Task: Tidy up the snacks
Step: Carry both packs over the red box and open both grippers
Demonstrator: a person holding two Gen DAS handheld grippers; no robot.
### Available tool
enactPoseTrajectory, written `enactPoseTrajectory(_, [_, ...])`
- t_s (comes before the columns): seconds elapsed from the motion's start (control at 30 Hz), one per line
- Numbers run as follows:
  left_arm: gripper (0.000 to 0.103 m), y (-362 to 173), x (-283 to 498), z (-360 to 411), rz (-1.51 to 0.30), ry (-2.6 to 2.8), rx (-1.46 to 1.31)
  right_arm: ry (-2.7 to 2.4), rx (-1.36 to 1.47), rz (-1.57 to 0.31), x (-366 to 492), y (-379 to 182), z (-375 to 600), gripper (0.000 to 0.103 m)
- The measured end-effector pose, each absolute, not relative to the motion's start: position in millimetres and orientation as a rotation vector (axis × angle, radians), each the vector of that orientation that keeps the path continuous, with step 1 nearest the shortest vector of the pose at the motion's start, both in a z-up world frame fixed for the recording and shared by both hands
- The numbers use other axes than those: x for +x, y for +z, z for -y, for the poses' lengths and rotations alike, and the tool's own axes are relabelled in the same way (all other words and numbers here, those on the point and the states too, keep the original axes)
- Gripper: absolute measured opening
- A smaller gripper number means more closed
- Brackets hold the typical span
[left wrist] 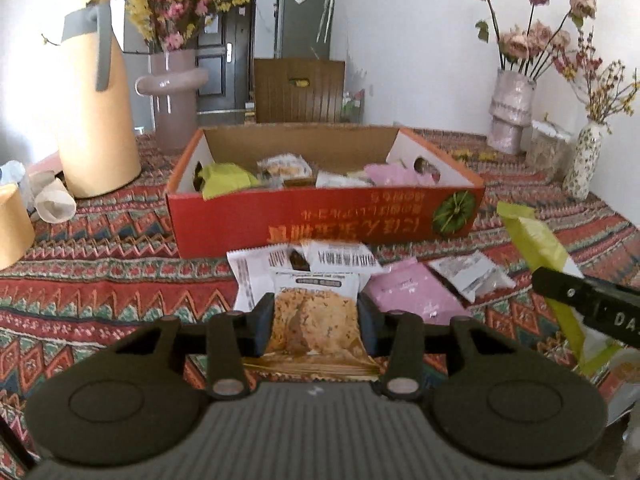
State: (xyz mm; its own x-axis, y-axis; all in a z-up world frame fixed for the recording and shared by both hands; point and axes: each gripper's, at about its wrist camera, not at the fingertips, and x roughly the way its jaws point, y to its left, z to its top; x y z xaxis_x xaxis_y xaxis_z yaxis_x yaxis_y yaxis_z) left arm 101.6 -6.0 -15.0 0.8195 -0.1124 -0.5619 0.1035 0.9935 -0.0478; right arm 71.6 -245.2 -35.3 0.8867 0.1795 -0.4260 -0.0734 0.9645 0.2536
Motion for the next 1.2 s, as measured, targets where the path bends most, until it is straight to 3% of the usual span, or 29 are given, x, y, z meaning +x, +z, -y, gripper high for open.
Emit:
enactPoseTrajectory(0.53, [0.043, 30, 120, -6, -0.47, -0.044, -0.053, 0.193, 0.213, -0.393, 99, -9, 222, 0.037])
enactPoseTrajectory(1.2, [0.043, 68, 196, -1, -0.403, 0.056, -0.069, 0.263, 0.201, -0.3, 187, 30, 207, 0.037])
